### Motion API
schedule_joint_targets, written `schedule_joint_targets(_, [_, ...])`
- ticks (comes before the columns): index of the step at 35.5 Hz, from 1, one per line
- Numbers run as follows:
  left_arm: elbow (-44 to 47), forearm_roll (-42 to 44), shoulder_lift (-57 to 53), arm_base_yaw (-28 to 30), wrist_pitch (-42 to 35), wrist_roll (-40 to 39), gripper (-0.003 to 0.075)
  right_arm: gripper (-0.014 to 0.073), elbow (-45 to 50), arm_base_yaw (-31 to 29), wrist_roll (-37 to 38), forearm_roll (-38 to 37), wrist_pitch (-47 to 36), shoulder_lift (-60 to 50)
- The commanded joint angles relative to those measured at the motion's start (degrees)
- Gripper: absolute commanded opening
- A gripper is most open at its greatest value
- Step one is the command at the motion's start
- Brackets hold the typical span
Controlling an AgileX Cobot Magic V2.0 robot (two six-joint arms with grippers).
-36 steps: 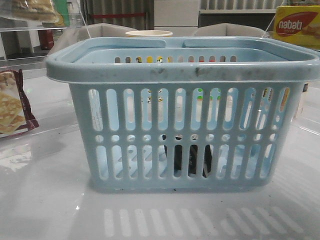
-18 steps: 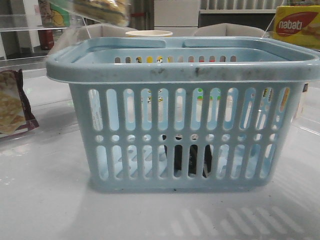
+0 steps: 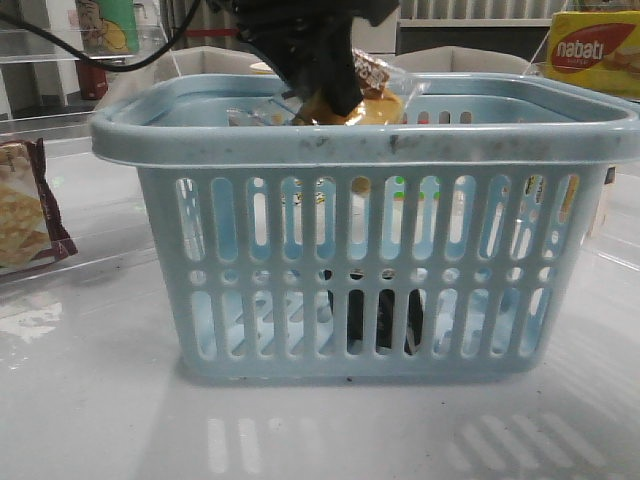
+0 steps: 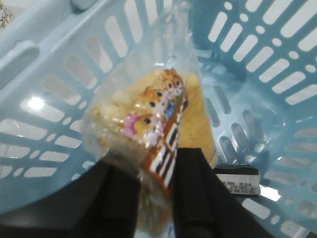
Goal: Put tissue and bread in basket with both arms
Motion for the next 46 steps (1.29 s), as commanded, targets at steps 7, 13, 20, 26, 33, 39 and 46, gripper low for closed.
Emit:
schedule_joint_targets(7, [-1.0,-2.1,-9.0,-0.2,-0.9,0.0,0.0435,0.0589,-1.6,0.0,-0.6,-0.4,-3.8,-0.2])
schedule_joint_targets(13, [6.3,-2.6,-18.6,-0.2,-1.4,0.0,0.0435,0.0589,-1.6,0.0,-0.6,-0.4,-3.8,-0.2])
schedule_joint_targets(20, [17.9,-2.6,-31.7,-0.2,-2.1,0.0,0.0435,0.0589,-1.6,0.0,-0.6,-0.4,-3.8,-0.2])
schedule_joint_targets(26, [29.0,-2.4,-43.5,-0.2,-2.6,0.0,0.0435,0.0589,-1.6,0.0,-0.6,-0.4,-3.8,-0.2])
schedule_joint_targets(33, [40.6,-1.7,-56.3,-0.2,-2.6,0.0,0.0435,0.0589,-1.6,0.0,-0.6,-0.4,-3.8,-0.2])
schedule_joint_targets(39, [48.0,2.9,-64.7,-0.2,-2.9,-5.2,0.0434,0.0589,-1.6,0.0,-0.6,-0.4,-3.5,-0.2])
schedule_joint_targets(46, [51.4,7.3,-67.2,-0.2,-3.9,-10.9,0.0434,0.0589,-1.6,0.0,-0.6,-0.8,-2.7,-0.2])
